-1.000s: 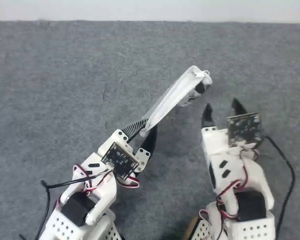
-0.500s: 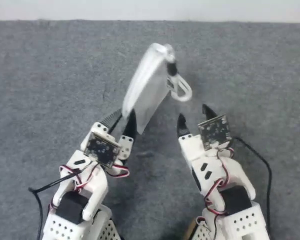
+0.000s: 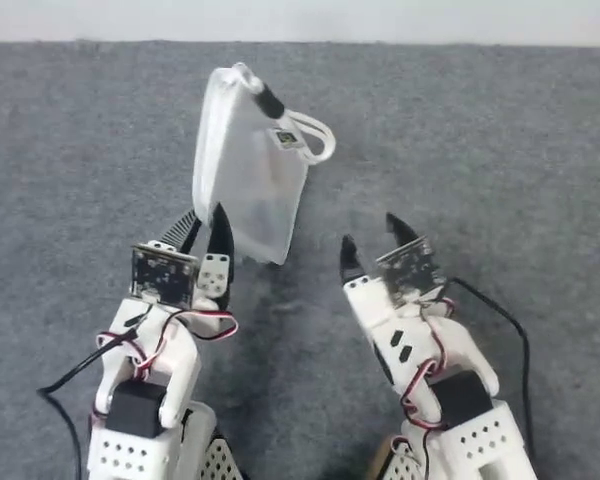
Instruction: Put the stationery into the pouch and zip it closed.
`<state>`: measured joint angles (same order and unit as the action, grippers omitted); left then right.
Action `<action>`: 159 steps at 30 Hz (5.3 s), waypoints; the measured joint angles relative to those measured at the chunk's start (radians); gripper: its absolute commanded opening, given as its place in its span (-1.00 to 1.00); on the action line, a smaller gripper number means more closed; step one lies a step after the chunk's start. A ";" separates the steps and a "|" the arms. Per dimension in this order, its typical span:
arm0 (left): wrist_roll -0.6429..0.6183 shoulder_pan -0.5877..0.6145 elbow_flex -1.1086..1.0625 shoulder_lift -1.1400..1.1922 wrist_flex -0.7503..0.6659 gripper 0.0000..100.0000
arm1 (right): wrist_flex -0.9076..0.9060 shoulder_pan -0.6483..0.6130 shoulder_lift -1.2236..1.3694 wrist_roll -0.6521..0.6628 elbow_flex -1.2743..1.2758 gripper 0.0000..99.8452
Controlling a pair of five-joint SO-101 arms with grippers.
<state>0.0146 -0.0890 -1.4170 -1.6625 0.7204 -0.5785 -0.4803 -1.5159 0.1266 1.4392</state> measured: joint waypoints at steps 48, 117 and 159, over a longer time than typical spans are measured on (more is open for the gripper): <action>-0.396 0.219 0.153 -0.144 0.190 -0.60 | 0.005 -0.052 0.000 0.094 0.011 -0.59; -0.227 0.046 -0.281 -0.144 -0.080 -0.68 | -0.041 0.098 -0.285 -0.189 0.224 -0.98; -0.227 0.048 -0.281 -0.144 0.535 -0.68 | -0.718 0.362 -0.287 -0.189 0.224 -0.99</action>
<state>-0.2125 -0.0414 -1.6978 -1.8067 1.2559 -1.2965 -0.1181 -1.8029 -0.0621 1.6632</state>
